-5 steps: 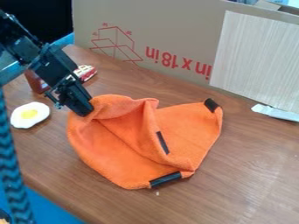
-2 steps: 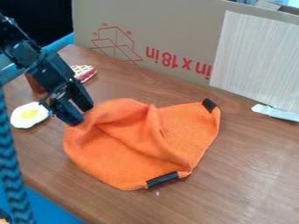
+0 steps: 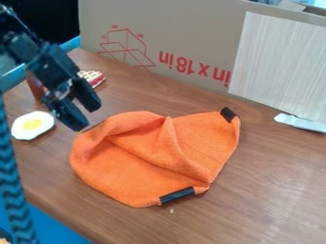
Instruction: Unfold the cloth from right to left
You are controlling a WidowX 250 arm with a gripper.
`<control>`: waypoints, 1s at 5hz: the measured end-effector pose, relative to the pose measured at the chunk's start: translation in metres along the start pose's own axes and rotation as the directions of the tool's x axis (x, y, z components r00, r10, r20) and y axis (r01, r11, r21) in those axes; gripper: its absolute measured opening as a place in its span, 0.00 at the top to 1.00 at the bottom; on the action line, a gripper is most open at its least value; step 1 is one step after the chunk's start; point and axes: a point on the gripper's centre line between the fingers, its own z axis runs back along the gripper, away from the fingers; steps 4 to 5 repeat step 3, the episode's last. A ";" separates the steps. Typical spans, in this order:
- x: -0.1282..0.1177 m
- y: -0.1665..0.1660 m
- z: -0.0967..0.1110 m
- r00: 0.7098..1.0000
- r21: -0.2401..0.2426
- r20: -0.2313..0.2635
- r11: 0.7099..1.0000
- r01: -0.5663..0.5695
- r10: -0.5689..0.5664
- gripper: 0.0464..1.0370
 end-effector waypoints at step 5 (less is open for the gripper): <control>0.023 -0.011 0.049 0.991 0.230 -0.018 0.965 0.130 -0.129 0.04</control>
